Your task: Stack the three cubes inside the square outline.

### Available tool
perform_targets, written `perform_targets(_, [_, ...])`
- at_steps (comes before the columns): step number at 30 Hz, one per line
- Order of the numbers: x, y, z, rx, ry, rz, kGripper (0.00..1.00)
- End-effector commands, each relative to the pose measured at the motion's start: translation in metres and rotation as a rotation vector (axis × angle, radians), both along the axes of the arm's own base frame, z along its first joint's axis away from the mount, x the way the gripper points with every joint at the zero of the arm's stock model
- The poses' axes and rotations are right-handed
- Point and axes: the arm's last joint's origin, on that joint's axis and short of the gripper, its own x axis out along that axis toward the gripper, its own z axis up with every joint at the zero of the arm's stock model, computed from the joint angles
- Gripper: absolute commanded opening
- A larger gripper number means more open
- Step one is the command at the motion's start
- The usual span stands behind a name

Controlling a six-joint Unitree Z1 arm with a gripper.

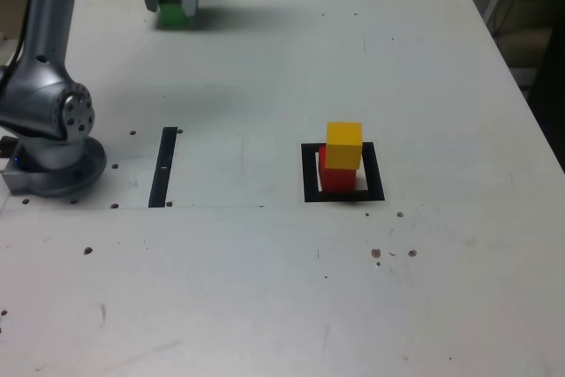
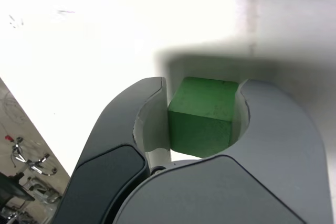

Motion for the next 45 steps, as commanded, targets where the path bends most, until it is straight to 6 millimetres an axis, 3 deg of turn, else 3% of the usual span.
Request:
perform_targets(1, [0.003,-0.004,0.007,0.014,-0.007,-0.005,0.33])
perform_targets(9, [0.012,-0.022,0.026,0.033,-0.025,-0.024,0.33])
perform_targets(15, [0.023,-0.049,0.044,0.033,-0.093,-0.019,0.33])
perform_targets(29, [0.061,-0.159,0.096,0.106,-0.154,-0.064,0.33])
perform_targets(38, [0.085,-0.226,0.110,0.104,-0.161,-0.097,0.33])
perform_targets(45, [0.104,-0.267,0.117,0.088,-0.150,-0.155,0.33])
